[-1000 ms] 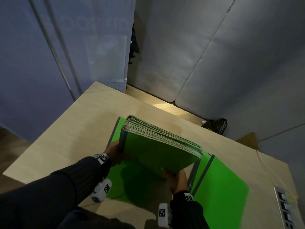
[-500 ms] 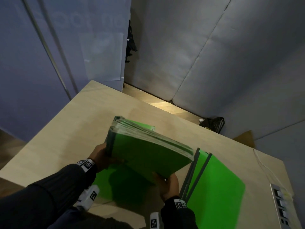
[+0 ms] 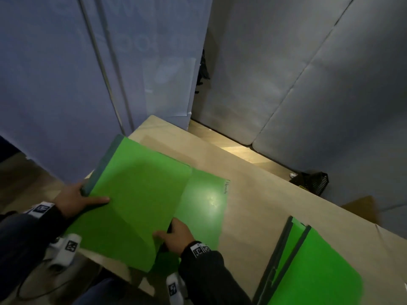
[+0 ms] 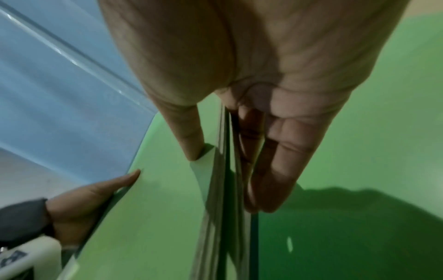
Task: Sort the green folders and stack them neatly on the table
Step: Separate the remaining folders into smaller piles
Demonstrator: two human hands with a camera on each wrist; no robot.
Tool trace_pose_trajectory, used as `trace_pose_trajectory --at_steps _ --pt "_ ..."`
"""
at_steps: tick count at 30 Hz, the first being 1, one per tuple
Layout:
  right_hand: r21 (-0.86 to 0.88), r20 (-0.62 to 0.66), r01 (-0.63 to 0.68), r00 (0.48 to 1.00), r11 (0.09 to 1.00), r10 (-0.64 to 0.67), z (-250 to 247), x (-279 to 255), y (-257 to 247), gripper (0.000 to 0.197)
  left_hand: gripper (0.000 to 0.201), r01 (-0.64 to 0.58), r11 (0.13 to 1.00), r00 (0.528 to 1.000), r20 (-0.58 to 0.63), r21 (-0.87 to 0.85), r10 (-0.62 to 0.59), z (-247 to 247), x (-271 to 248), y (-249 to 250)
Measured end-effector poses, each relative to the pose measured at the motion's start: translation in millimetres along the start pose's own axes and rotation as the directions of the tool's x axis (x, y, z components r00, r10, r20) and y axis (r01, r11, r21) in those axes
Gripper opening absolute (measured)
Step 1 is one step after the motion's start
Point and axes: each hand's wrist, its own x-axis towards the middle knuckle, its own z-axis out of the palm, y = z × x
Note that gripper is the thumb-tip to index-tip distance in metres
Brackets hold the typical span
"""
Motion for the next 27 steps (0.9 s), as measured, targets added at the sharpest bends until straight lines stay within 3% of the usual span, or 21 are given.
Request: trace_pose_trajectory --at_steps 2,4,9,14,17,19,20,22,24,25,27 --pt "-0.092 0.080 -0.027 0.996 0.995 0.034 19 14 -20 0.036 0.104 0.051 0.998 0.999 0.015 0.027 -0.052 -24 30 -34" --pt "-0.156 0.124 -0.022 0.991 0.988 0.042 35 29 -31 0.041 0.116 0.076 0.985 0.997 0.008 0.153 -0.078 -37 56 -61" --pt "-0.413 0.106 -0.011 0.993 0.911 0.060 68 48 -40 0.059 0.099 0.086 0.849 0.994 0.010 0.521 -0.107 -32 61 -50" --pt "-0.450 0.064 0.018 0.998 0.893 0.013 67 42 -32 0.057 0.106 0.131 0.776 0.985 0.007 0.617 -0.173 -26 71 -53" --pt "-0.457 -0.078 0.010 0.996 0.889 -0.051 49 26 -17 0.046 0.108 0.116 0.676 0.992 -0.048 0.728 -0.119 -23 57 -36" --pt "-0.436 -0.260 -0.059 0.963 0.898 -0.063 24 10 8 0.038 0.101 0.041 0.625 0.995 -0.092 0.779 0.049 -10 42 -16" --pt "-0.426 -0.359 -0.130 0.932 0.895 -0.036 9 0 23 0.043 0.093 -0.052 0.637 0.984 -0.068 0.769 0.163 3 33 -7" --pt "-0.333 -0.515 -0.328 0.849 0.884 0.121 -20 -20 54 0.060 0.076 -0.296 0.716 0.947 0.099 0.632 0.304 45 11 8" --pt "-0.173 -0.563 -0.438 0.779 0.882 0.276 -40 -38 78 0.069 0.077 -0.330 0.848 0.933 0.278 0.415 0.227 100 -18 10" --pt "-0.062 -0.562 -0.419 0.765 0.906 0.315 -47 -43 90 0.070 0.086 -0.274 0.890 0.928 0.343 0.364 0.146 129 -32 8" --pt "0.262 -0.525 -0.285 0.760 0.922 0.384 -54 -47 107 0.070 0.110 -0.183 0.893 0.933 0.358 0.411 0.027 178 -53 1"
